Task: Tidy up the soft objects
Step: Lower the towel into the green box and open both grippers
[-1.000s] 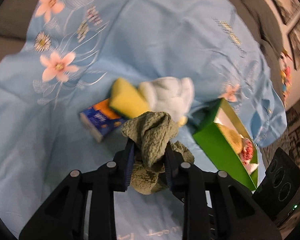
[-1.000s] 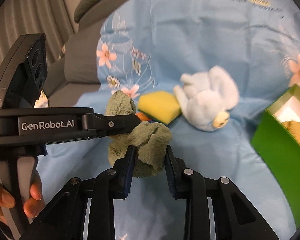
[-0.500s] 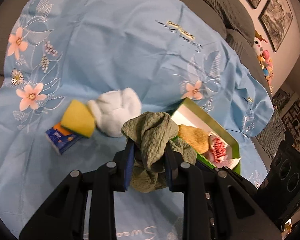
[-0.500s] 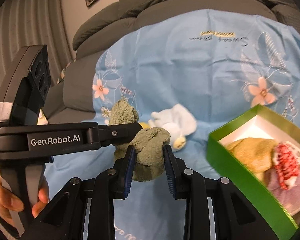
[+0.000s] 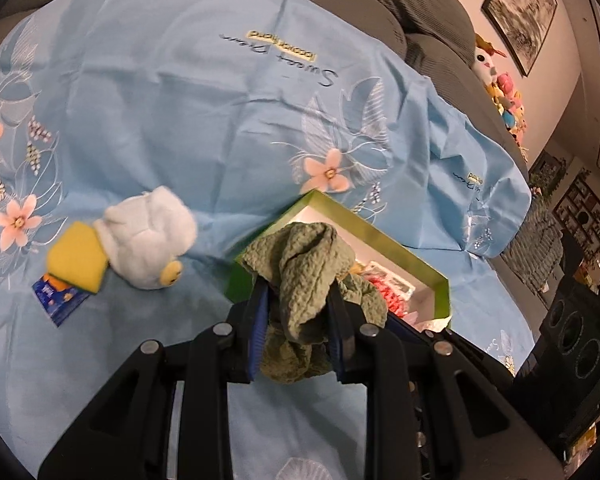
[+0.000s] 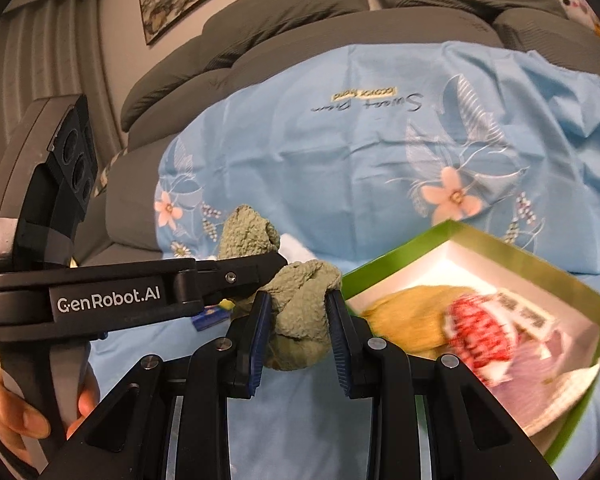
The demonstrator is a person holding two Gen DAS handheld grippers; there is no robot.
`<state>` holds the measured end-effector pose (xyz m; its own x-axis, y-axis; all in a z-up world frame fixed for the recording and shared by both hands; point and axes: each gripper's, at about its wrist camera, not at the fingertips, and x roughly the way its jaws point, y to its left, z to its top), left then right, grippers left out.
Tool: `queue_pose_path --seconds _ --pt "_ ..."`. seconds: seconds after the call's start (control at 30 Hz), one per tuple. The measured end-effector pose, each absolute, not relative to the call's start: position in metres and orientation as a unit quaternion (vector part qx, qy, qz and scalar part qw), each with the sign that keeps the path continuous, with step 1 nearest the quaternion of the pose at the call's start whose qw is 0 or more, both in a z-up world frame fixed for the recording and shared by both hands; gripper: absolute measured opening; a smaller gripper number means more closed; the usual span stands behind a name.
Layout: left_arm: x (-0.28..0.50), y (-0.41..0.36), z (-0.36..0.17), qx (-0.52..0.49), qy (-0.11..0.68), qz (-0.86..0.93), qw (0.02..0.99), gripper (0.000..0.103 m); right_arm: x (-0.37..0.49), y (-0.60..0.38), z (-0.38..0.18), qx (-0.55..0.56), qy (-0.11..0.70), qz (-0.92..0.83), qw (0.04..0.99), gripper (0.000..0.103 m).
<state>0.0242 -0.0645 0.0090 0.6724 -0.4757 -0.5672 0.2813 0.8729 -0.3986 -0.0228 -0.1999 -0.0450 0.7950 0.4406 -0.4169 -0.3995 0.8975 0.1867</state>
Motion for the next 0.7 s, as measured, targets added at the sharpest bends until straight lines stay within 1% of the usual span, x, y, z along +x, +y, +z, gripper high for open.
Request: queue_pose_path --seconds 0.1,0.3,0.53,0.7 --pt "0.031 -0.084 0.014 -0.124 0.351 -0.218 0.902 0.023 -0.021 -0.216 -0.042 0.045 0.217 0.201 0.954 0.031" --pt "0.061 -0.134 0.022 -0.101 0.371 -0.254 0.887 0.023 -0.008 -0.261 -0.043 0.092 0.211 0.161 0.96 0.031" --pt "0.089 -0.19 0.025 -0.06 0.389 -0.268 0.879 0.023 0.009 -0.297 -0.048 0.118 0.208 0.097 0.966 0.031" --pt "0.098 -0.207 0.021 -0.04 0.387 -0.264 0.883 0.023 0.018 -0.31 -0.053 0.138 0.21 0.089 0.964 0.031"
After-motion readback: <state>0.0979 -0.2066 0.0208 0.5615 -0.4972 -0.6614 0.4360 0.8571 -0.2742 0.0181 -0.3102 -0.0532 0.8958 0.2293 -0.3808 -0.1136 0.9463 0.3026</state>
